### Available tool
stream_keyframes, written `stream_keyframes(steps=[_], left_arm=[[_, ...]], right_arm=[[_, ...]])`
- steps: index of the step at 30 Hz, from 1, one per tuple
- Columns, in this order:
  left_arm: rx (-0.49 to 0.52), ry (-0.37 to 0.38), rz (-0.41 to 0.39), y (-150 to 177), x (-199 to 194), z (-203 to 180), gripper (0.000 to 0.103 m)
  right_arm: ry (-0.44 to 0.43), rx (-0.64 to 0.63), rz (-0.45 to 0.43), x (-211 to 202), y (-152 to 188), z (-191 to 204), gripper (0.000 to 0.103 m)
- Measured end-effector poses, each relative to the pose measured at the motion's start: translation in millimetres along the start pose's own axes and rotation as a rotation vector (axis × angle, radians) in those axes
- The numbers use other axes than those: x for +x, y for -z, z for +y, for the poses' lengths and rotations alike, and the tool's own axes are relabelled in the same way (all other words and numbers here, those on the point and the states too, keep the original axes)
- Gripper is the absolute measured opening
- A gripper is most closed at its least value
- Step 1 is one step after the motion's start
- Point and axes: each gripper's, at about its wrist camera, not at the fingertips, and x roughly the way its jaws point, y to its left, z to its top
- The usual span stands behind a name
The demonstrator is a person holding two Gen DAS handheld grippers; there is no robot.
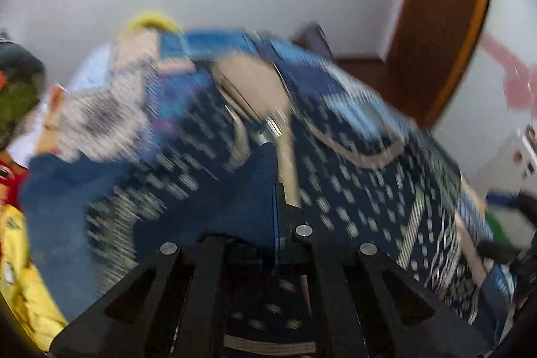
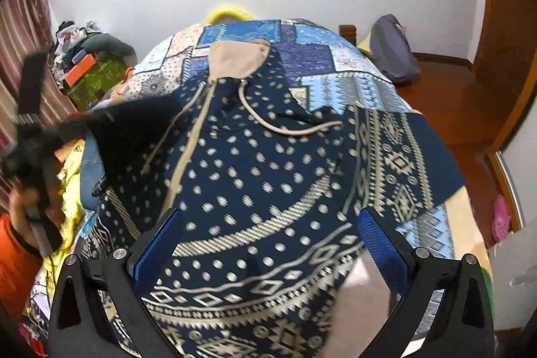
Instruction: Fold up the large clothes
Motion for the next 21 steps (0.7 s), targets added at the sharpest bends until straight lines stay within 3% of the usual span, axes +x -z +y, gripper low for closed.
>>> stream_keyframes(steps=[5, 7, 11, 15, 21], left_arm=[[0.006, 0.031, 0.135, 41, 34, -27, 0.003], [0.011, 0.039, 0.130, 52, 29, -31, 0.003], [0.046, 0.063, 0.163, 66, 12, -36, 0.022], [0.026, 0.036, 0.108, 77, -22, -19, 0.060], [-0.042, -0.100, 0.027, 86, -73, 50, 0.076]], right_arm=[[0.022, -0.026, 0.021, -3, 8, -2, 0.103], [0.027, -0.039, 0.028, -3, 10, 0, 0.103], [0.029, -0.071, 0.032, -3, 9, 12, 0.103], [0.023, -0.122, 0.024, -2, 0, 36, 0.103], [0.002, -0.257, 0.017, 18, -19, 101, 0.103]])
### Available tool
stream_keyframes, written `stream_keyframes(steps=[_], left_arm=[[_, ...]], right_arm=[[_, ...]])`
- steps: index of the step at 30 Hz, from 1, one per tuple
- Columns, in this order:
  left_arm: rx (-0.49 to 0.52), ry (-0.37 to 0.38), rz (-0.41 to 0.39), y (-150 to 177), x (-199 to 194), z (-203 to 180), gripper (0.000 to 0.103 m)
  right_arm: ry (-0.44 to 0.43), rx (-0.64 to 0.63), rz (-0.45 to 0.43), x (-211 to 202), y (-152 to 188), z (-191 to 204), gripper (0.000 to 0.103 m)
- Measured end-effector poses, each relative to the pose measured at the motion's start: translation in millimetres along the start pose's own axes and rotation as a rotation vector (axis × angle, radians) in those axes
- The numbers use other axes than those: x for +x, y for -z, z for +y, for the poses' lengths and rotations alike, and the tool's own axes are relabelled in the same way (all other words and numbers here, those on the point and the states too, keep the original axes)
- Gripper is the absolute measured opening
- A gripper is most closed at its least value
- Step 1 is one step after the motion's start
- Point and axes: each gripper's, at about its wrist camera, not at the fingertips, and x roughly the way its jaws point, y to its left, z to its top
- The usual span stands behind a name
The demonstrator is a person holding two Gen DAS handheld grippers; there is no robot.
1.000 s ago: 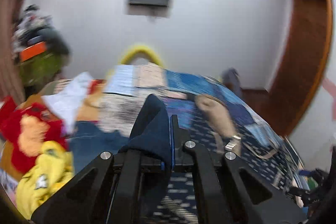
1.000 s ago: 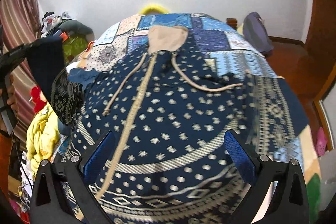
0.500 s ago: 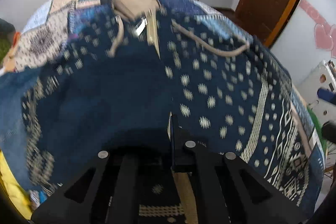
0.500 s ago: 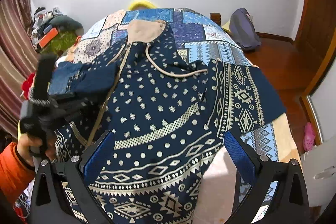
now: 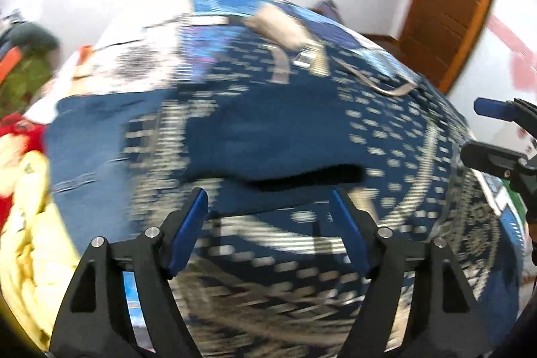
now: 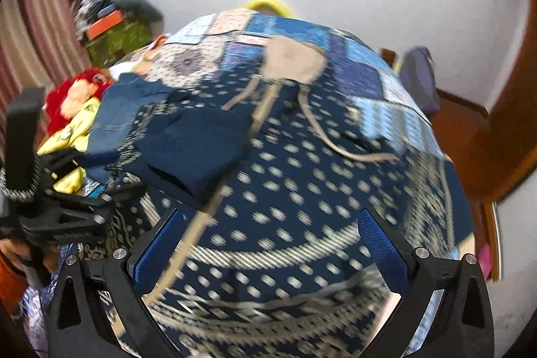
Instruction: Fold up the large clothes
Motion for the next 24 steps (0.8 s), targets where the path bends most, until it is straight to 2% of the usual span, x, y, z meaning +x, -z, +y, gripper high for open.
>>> stream_keyframes(steps=[3, 5, 9, 12, 14, 17, 19, 20, 22, 24], left_arm=[[-0.037, -0.086, -0.004, 8, -7, 44, 0.078], [-0.068, -0.115, 0.007, 13, -6, 69, 0.078], [-0.154, -0.117, 0.035, 25, 7, 107, 0.078], [-0.197, -0.104, 0.057, 31, 22, 122, 0.078], [-0.206, -0.088, 0.058, 34, 28, 125, 0.078], [-0.211, -0.071, 0.068, 34, 43, 125, 0.078], [-0.219, -0.061, 0.089, 36, 57, 122, 0.078], [-0.219, -0.060, 0.101, 36, 63, 121, 0.078], [-0.221, -0.060, 0.110, 41, 74, 118, 0.079], [-0.225, -0.070, 0.103, 43, 78, 117, 0.082]], right_arm=[[-0.028, -0.062, 0.004, 18, -15, 31, 0.103], [-0.049, -0.106, 0.013, 35, -24, 55, 0.103], [-0.051, -0.212, 0.045, 78, -37, 101, 0.103], [-0.012, -0.273, 0.085, 114, -42, 129, 0.101], [0.007, -0.295, 0.102, 137, -45, 142, 0.094], [-0.021, -0.282, 0.108, 154, -49, 146, 0.079], [-0.052, -0.257, 0.104, 160, -53, 145, 0.055], [-0.055, -0.255, 0.099, 160, -55, 144, 0.047], [-0.065, -0.253, 0.091, 156, -58, 142, 0.017], [-0.039, -0.260, 0.064, 146, -60, 138, 0.012]])
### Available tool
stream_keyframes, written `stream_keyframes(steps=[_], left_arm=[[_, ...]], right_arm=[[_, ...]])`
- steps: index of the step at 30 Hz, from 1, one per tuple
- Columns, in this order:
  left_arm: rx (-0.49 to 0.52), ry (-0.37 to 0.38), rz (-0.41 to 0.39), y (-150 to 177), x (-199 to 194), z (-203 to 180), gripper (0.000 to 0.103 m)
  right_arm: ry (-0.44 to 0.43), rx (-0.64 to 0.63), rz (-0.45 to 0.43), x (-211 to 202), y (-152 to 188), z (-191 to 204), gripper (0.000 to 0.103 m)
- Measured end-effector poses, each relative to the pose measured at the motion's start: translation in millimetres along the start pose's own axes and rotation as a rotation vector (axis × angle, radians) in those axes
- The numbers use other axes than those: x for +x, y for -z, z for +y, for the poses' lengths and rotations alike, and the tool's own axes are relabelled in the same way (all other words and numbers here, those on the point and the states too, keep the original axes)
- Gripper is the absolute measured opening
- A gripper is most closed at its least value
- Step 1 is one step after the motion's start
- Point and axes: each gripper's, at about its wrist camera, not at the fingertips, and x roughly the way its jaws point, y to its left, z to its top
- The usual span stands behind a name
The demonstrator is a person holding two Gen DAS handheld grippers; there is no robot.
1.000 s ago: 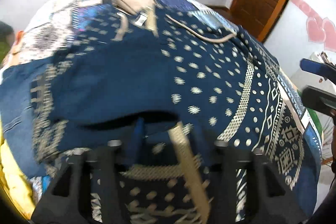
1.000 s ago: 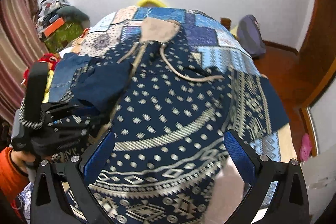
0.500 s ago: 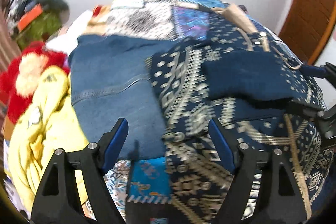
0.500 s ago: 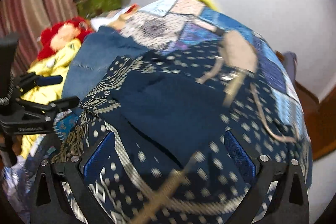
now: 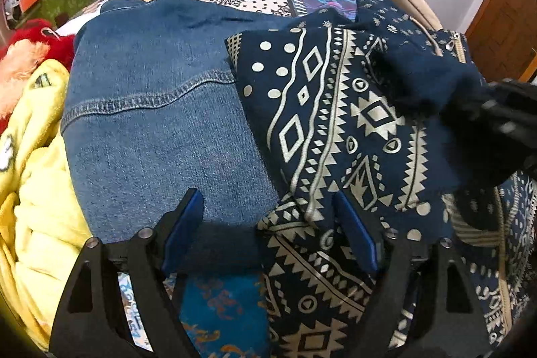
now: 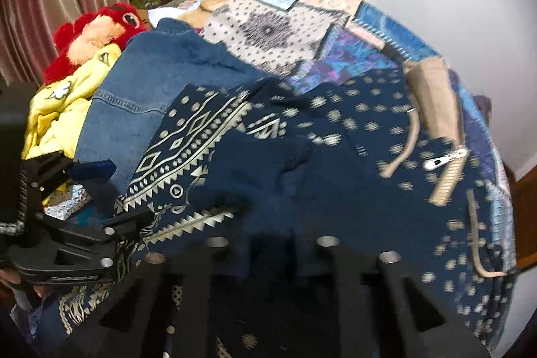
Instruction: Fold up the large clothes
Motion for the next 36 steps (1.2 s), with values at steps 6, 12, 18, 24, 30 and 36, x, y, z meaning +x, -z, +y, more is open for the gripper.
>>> stream_keyframes(steps=[6, 12, 18, 24, 30, 36], left_arm=[[0.002, -0.020, 0.005, 3, 0, 0, 0.084], [-0.014, -0.068, 0.016, 3, 4, -4, 0.087], [-0.042, -0.091, 0.029, 4, 5, -5, 0.088], [-0.039, -0.114, 0.050, 2, 6, -6, 0.088], [-0.031, -0.127, 0.061, 0, 10, -9, 0.090], [-0.020, -0.137, 0.061, -1, 11, -11, 0.090]], right_arm=[[0.023, 0.124, -0.109, -57, 14, -53, 0.010], [0.081, 0.254, -0.161, -108, 40, -125, 0.010], [0.062, 0.386, -0.093, -110, 88, -187, 0.009], [0.097, 0.359, 0.036, -60, 135, -182, 0.010], [0.304, 0.222, 0.052, -56, 146, -172, 0.030], [0.428, 0.253, 0.062, -76, 164, -206, 0.092]])
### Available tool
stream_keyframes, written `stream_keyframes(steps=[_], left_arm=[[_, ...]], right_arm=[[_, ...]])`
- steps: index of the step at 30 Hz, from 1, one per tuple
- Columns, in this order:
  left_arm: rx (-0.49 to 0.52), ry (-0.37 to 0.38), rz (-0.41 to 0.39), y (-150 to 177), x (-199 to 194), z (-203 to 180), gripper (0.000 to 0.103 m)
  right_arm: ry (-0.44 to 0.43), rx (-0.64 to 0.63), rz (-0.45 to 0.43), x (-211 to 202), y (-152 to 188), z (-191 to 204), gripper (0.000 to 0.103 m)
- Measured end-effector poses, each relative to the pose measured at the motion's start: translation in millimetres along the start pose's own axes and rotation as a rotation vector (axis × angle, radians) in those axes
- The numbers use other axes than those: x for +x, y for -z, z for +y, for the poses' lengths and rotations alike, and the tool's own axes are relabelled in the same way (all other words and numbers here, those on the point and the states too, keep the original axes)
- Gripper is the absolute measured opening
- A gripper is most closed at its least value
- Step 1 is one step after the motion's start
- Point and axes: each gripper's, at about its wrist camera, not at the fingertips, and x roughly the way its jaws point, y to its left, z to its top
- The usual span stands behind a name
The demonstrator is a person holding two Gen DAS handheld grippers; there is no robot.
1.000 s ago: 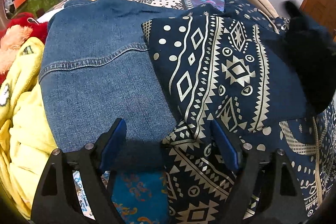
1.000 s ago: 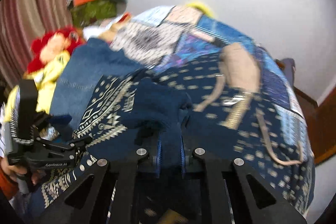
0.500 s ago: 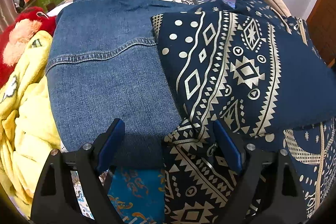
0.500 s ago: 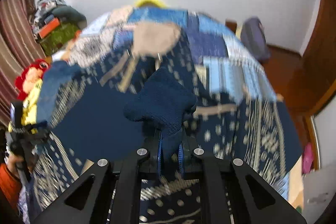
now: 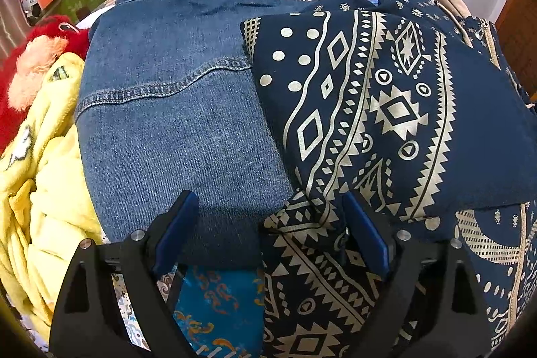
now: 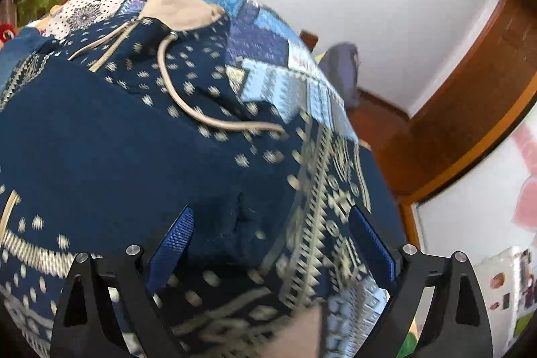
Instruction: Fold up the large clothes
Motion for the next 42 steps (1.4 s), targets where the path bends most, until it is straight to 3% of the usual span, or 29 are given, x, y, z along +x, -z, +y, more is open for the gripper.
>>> stream_keyframes(steps=[3, 6, 9, 16, 23, 27, 33, 39, 41, 42], left_arm=[[0.021, -0.023, -0.009, -1, -7, -1, 0.090], [0.068, -0.092, -0.039, -5, -25, -6, 0.089], [0.123, -0.118, -0.111, -12, -54, -16, 0.089], [0.132, 0.023, -0.198, -39, -105, -50, 0.090], [0.211, 0.137, -0.154, -46, -87, -120, 0.092], [0.260, 0.158, -0.112, -46, -64, -156, 0.092], [0.311, 0.169, -0.072, -44, -31, -188, 0.092], [0.336, 0.150, -0.116, -41, -22, -200, 0.101], [0.331, 0.146, -0.125, -42, -19, -203, 0.102], [0.328, 0.145, -0.126, -42, -20, -203, 0.102]], right_arm=[[-0.060, 0.071, 0.005, -11, 7, -32, 0.092], [-0.126, 0.143, -0.007, -28, 11, -60, 0.092], [-0.184, 0.226, -0.032, -49, 12, -91, 0.092], [-0.248, 0.375, -0.036, -67, 21, -137, 0.092], [-0.345, 0.525, 0.100, -15, 55, -154, 0.092], [-0.398, 0.653, 0.182, 23, 73, -161, 0.092], [-0.477, 0.793, 0.218, 68, 76, -173, 0.092], [-0.399, 0.827, 0.182, 104, 58, -178, 0.087], [-0.361, 0.809, 0.167, 110, 49, -178, 0.080], [-0.343, 0.805, 0.154, 111, 45, -178, 0.070]])
